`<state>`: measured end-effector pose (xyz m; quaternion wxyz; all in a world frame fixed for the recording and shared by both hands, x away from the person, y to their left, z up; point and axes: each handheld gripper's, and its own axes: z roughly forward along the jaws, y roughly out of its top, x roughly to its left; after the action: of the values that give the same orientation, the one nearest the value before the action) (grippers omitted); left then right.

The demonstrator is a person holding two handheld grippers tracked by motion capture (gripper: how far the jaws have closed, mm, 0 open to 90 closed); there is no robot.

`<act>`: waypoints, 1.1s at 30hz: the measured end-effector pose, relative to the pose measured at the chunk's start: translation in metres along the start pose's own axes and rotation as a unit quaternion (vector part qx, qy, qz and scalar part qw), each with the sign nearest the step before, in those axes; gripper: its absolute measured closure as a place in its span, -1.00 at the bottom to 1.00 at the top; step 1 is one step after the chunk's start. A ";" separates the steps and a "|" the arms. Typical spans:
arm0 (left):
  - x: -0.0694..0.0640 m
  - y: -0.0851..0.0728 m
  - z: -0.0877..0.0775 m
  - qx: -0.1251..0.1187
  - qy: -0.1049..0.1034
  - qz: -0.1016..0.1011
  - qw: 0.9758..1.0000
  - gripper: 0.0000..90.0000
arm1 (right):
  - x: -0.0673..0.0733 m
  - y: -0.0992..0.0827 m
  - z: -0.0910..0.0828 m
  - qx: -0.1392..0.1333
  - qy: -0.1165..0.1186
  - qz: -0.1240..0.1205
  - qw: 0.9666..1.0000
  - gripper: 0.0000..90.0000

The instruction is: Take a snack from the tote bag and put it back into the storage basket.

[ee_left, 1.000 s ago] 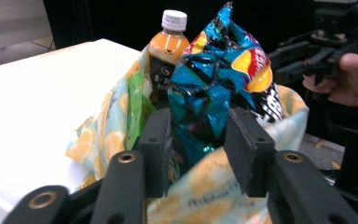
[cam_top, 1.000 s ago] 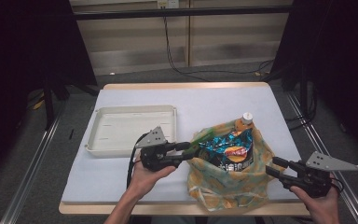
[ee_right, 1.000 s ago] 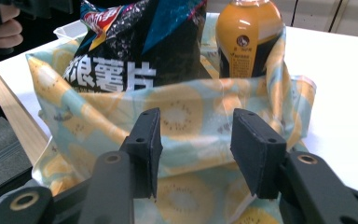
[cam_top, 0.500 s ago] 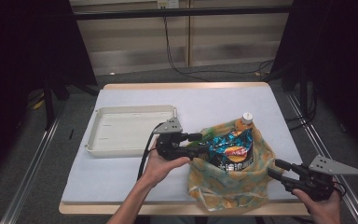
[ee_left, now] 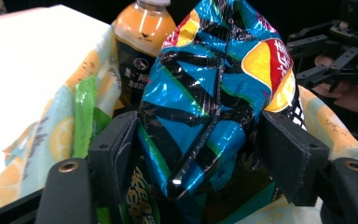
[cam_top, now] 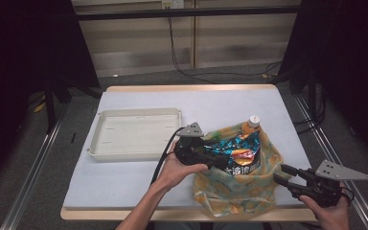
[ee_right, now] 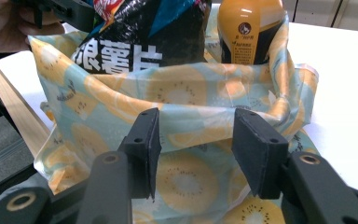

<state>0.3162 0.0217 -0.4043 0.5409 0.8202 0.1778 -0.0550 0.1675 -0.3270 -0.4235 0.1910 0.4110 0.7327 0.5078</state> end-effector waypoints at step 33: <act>-0.007 0.014 -0.003 -0.015 -0.015 0.030 0.999 0.93 | 0.005 -0.003 0.002 0.002 0.009 -0.005 1.000 -0.04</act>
<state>0.3140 0.0183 -0.3892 0.5573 0.8160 0.1457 -0.0483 0.1647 -0.3217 -0.4264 0.1865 0.4031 0.7372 0.5092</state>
